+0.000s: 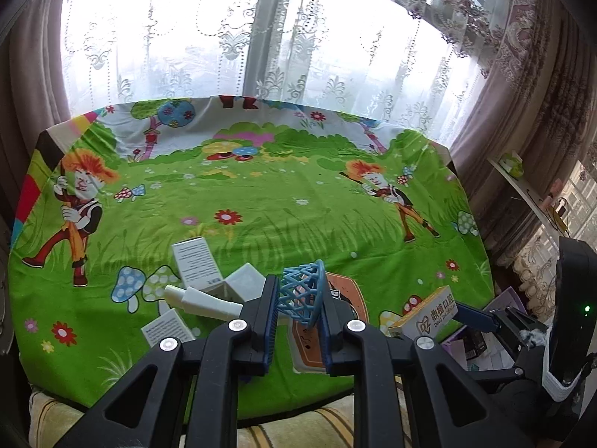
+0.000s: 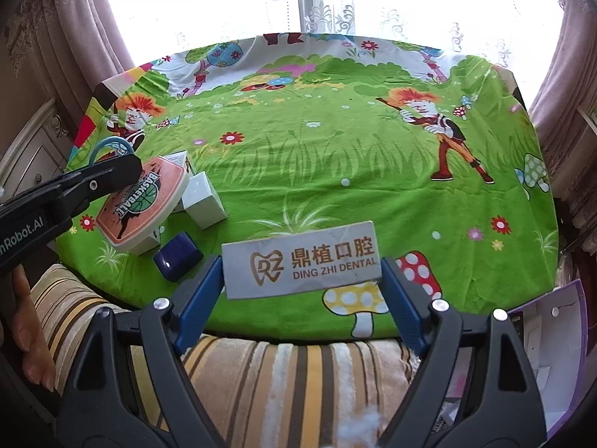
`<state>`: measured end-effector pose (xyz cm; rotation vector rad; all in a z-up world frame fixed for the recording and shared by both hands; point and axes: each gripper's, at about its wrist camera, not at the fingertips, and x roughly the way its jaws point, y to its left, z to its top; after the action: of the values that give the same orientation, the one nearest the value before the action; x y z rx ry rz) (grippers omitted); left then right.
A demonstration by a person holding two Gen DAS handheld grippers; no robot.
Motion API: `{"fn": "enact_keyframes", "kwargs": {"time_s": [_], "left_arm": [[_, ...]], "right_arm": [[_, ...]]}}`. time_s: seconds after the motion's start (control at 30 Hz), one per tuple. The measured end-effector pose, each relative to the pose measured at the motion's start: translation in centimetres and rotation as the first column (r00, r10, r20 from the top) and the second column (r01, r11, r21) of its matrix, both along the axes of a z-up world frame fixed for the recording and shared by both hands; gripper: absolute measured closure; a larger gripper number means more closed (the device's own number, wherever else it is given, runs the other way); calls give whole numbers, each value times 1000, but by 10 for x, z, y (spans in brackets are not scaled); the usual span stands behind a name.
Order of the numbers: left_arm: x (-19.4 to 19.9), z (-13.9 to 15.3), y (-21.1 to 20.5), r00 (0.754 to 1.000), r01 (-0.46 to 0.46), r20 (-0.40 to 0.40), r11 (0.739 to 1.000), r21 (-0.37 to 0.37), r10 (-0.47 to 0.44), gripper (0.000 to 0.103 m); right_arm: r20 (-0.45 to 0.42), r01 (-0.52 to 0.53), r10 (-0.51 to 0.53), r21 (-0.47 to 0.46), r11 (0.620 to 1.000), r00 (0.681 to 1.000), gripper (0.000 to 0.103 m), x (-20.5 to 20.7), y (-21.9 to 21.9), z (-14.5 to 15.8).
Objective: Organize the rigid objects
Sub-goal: 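Carry the brush and dental box over the purple box with both tools, then open both tools to drop the brush and dental box in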
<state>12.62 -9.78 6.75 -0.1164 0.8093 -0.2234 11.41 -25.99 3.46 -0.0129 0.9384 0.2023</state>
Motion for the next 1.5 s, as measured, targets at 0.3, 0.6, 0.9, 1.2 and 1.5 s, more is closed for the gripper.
{"fn": "enact_keyframes", "kwargs": {"time_s": [0.3, 0.6, 0.9, 1.2, 1.5], "left_arm": [[-15, 5, -67, 989, 149, -13, 989, 2, -149, 83], [-29, 8, -148, 945, 325, -27, 946, 3, -325, 83], [-42, 1, -218, 880, 474, -54, 881, 3, -473, 83], [-52, 1, -272, 799, 599, -47, 800, -25, -600, 82], [-47, 4, -266, 800, 595, -32, 798, -93, -600, 38]], "right_arm": [[24, 95, -95, 12, 995, 995, 18, -34, -66, 16], [28, 255, -255, -1, 967, 967, 18, -69, -149, 22], [39, 394, -394, -11, 919, 918, 18, -97, -215, 30], [66, 510, -509, -1, 860, 858, 18, -119, -263, 42], [113, 561, -554, -53, 826, 825, 18, -122, -271, 49]]}}
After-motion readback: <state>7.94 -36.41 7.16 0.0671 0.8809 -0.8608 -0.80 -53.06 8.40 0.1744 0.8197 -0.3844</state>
